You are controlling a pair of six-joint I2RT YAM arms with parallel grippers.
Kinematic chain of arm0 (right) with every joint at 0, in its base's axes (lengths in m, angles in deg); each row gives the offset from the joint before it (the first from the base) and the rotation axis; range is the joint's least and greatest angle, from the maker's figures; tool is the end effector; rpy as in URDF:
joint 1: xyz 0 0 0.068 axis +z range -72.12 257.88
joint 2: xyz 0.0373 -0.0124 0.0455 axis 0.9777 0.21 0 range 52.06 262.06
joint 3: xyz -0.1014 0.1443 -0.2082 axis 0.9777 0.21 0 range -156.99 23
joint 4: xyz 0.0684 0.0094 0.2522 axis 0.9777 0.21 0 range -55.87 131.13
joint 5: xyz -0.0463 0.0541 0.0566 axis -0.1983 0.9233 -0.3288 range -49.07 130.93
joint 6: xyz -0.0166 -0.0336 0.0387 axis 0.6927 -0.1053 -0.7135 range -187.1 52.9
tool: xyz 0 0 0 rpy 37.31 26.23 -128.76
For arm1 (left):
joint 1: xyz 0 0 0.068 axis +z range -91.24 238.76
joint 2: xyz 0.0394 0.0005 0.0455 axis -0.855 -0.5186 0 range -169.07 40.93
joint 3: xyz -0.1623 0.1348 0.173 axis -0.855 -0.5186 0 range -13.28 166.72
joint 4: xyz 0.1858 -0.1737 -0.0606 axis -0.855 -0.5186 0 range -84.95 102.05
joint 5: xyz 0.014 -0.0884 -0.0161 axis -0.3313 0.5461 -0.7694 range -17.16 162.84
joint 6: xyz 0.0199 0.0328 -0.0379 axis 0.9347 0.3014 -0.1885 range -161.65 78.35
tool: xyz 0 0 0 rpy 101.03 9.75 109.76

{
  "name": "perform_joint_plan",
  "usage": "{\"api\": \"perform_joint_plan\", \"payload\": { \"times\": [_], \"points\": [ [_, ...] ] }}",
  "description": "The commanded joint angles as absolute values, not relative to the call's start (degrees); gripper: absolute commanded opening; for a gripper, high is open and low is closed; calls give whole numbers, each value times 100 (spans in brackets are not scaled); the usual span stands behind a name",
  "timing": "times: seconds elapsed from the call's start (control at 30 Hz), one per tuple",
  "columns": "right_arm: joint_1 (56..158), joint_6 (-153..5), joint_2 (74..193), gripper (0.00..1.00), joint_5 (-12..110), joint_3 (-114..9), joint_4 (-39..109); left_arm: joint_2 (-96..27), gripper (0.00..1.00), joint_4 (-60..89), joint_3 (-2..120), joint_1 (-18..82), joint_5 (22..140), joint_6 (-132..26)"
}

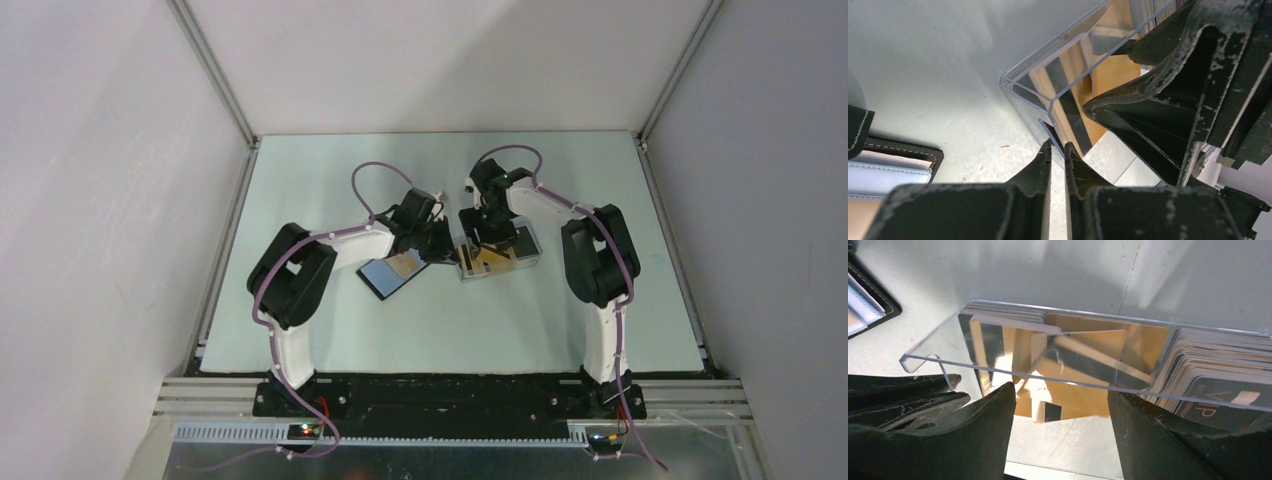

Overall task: Put the credit cards into the card holder
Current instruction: Pick up the credit card from the storage box.

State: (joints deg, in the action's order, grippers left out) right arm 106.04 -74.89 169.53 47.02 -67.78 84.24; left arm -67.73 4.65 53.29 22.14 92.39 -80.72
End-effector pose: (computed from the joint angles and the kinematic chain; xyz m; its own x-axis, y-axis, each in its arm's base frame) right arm 0.3621 0.1981 0.1848 -0.9169 -0.3380 -0.2124 -0.3698 0.9195 0.1332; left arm 0.3111 -0.2461 0.1621 -0.9380 -0.0429 -0.3440 0.1873 0.7723 -0.6071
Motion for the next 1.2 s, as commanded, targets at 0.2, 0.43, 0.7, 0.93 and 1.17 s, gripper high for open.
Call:
{"api": "perform_joint_plan", "payload": {
  "times": [0.2,0.43,0.7,0.93,1.17],
  "points": [
    [10482,-7287,17047,71,5164,-6883,8222,-7064,6,74,5350,2203,9005,-7839],
    [10438,-7292,17134,61,5026,-6906,8270,-7067,5,76,5343,2196,8995,-7833],
    [10418,-7278,17060,49,4809,-6990,8384,-7082,6,73,5348,2198,9006,-7825],
    [10439,-7336,16626,50,4455,-6989,8504,-7090,5,72,5341,2205,8994,-7821],
    [10452,-7333,16381,53,4117,-7034,8657,-7090,5,62,5343,2202,9001,-7813]
  ]
}}
